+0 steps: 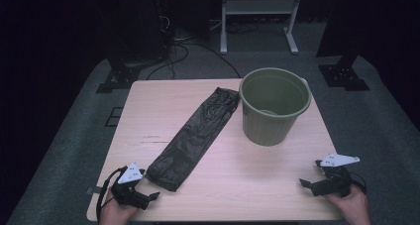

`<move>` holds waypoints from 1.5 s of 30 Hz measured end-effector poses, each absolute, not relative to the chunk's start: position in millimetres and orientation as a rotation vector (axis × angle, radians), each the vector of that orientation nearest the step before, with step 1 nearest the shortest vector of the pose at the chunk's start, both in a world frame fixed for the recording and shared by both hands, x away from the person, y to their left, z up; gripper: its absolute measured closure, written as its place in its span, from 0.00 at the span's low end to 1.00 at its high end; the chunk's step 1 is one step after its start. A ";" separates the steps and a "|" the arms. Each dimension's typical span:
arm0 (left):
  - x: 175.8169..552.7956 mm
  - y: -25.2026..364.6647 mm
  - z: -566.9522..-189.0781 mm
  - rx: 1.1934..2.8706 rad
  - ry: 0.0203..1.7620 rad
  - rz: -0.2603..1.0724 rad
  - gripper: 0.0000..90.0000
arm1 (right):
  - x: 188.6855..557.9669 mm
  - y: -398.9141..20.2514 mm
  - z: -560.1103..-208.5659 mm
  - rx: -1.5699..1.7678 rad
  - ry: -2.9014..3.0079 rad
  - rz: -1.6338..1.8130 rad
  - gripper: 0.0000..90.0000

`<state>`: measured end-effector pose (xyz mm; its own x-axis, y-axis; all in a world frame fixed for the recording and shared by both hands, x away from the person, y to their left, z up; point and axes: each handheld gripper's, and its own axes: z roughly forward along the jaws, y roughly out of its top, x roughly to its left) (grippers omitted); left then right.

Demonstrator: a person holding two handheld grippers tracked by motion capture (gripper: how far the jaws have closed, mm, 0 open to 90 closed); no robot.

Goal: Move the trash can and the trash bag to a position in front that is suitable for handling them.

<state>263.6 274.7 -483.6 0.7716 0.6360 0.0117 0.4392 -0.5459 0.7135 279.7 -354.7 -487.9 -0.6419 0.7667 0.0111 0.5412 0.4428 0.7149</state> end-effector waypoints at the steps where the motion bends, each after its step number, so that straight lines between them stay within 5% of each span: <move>1: 263.6 274.7 -483.6 2.237 0.796 0.350 0.00 | 279.6 -355.0 -487.4 1.124 2.382 1.013 0.01; 9: 263.6 274.7 -483.5 2.238 0.795 0.349 0.00 | 279.0 -354.8 -478.8 1.134 2.354 1.056 0.01; 16: 263.6 274.7 -483.6 2.237 0.795 0.350 0.00 | 279.7 -357.5 -461.5 1.136 2.317 1.112 0.13; 45: 264.7 274.4 -483.6 2.237 0.792 0.349 0.00 | 294.3 -352.8 -387.2 1.179 2.259 1.212 0.16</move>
<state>264.7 274.4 -483.6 0.7737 0.6335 0.0125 0.4365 -0.5472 0.7142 294.3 -352.8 -387.2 -0.6089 0.7872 0.0979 0.5168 0.2999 0.8019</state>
